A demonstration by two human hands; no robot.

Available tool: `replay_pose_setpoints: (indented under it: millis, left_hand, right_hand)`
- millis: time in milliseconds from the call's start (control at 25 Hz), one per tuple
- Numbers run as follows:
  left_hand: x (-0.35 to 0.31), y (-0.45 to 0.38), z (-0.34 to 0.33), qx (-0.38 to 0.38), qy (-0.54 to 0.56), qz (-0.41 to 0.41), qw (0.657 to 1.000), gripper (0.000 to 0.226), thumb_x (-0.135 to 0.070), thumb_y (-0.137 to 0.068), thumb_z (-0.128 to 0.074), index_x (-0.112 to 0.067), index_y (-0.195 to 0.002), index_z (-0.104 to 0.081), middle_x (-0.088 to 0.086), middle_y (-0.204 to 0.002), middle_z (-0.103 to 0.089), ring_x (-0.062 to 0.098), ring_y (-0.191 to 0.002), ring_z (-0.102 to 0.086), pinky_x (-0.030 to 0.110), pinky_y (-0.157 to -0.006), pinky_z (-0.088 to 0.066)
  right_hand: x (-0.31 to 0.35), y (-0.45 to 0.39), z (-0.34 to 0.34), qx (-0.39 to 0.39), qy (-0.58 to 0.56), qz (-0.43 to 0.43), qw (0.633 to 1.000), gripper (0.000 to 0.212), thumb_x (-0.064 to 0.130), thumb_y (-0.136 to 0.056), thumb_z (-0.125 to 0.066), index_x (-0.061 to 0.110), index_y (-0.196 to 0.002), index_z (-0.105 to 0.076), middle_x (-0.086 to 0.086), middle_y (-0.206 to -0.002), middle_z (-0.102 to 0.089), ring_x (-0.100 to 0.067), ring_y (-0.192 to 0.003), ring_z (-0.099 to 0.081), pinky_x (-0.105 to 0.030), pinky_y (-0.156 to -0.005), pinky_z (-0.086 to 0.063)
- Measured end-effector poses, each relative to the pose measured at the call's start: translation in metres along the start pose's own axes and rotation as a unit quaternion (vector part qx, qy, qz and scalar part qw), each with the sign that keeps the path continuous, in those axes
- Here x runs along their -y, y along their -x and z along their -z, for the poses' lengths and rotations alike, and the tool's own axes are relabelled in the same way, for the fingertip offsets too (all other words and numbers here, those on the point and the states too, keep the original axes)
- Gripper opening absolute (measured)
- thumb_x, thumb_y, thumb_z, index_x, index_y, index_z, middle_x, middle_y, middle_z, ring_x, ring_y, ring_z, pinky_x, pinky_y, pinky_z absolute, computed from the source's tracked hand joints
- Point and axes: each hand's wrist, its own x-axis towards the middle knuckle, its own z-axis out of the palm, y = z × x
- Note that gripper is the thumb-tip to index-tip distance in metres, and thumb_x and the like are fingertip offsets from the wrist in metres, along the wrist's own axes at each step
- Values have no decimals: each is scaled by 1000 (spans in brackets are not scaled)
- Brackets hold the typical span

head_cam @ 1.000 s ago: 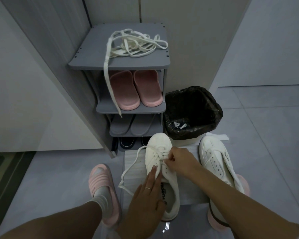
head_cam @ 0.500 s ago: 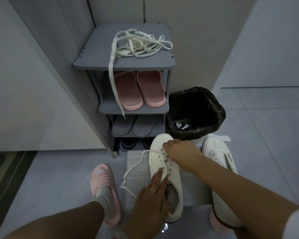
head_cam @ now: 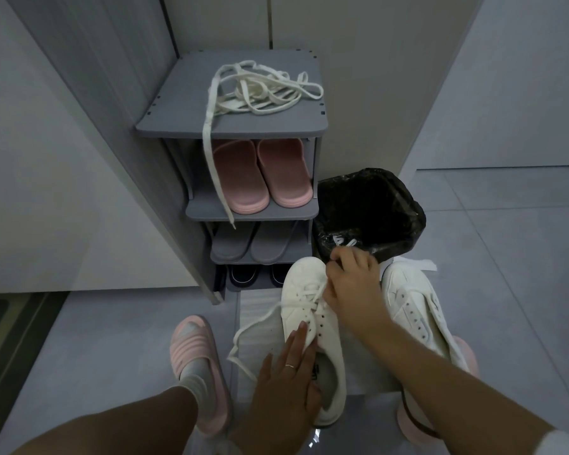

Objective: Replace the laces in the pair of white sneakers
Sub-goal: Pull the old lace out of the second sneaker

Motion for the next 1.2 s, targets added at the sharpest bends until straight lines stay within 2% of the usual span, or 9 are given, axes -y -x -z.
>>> replay_pose_setpoints:
  millis: [80, 240, 520, 600, 800, 960, 1040, 1120, 1200]
  left_hand:
    - [-1, 0, -2, -14, 0, 2, 1000, 67, -37, -69, -38, -25, -135, -42, -4, -156, -3, 8, -126, -46, 24, -77, -55]
    - [-1, -2, -5, -31, -1, 3, 1000, 66, -35, -69, -38, -23, -134, -40, -5, -157, 1, 8, -127, -37, 25, -76, -56]
    - [-1, -2, -8, -41, 2, -4, 999, 73, -35, -70, -39, -21, -141, -32, -4, -158, 4, 9, -128, -34, 25, -76, -57]
    - [-1, -3, -10, -43, 9, -5, 999, 77, -34, -70, -40, -22, -144, -25, -5, -158, 4, 9, -129, -33, 27, -78, -57]
    - [-3, -4, -9, -36, 17, 6, 999, 73, -35, -64, -38, -24, -136, -35, -7, -157, 5, 7, -126, -36, 24, -76, -56]
    - [-1, -3, -10, -48, 24, -7, 999, 88, -34, -68, -40, -24, -148, -6, -5, -158, 5, 10, -128, -34, 25, -77, -56]
    - [-2, -3, -10, -51, 29, -13, 998, 85, -34, -69, -39, -24, -148, -10, -5, -158, 5, 10, -128, -34, 26, -76, -56]
    - [-2, -3, -11, -55, 29, -16, 998, 78, -33, -69, -39, -25, -144, -18, -6, -158, 5, 10, -128, -35, 27, -77, -56]
    - [0, -4, -12, -54, 29, -12, 998, 79, -33, -68, -40, -25, -144, -19, -7, -157, 5, 10, -129, -35, 28, -77, -57]
  right_hand:
    - [-5, 1, 0, 13, -9, -17, 1000, 18, 14, -68, -73, 8, -84, -66, -7, -97, -58, -25, -95, -53, -43, -85, -47]
    - [4, 35, -17, 90, -152, -252, 952, 26, 34, -86, -58, 16, -105, -56, -2, -112, -49, -20, -111, -43, -34, -93, -39]
    - [4, 14, -4, 12, -139, -128, 982, 5, 10, -85, -58, 9, -88, -63, -5, -111, -52, -22, -106, -45, -34, -88, -37]
    - [-15, 1, -2, -55, -188, -174, 965, 2, 5, -81, -63, 7, -82, -64, -9, -103, -55, -22, -98, -47, -33, -82, -38]
    - [-8, 37, -31, 91, -265, -269, 922, 12, 28, -82, -64, 19, -90, -63, 5, -99, -59, -13, -102, -52, -31, -95, -41]
    - [8, 39, -31, 58, -260, -229, 936, 5, 20, -84, -63, 22, -85, -59, 6, -102, -52, -13, -105, -46, -22, -89, -36]
    - [12, 23, -20, 85, -245, -203, 944, 6, 13, -86, -59, 16, -81, -61, -2, -106, -52, -20, -107, -48, -27, -90, -40]
    - [-2, -7, -2, 30, -266, -210, 940, 17, 4, -86, -57, 11, -72, -62, -16, -97, -60, -29, -95, -56, -39, -85, -47]
    - [-25, -33, 22, -93, -343, -274, 894, 12, 5, -87, -60, 1, -78, -67, -21, -87, -65, -31, -82, -60, -38, -76, -49]
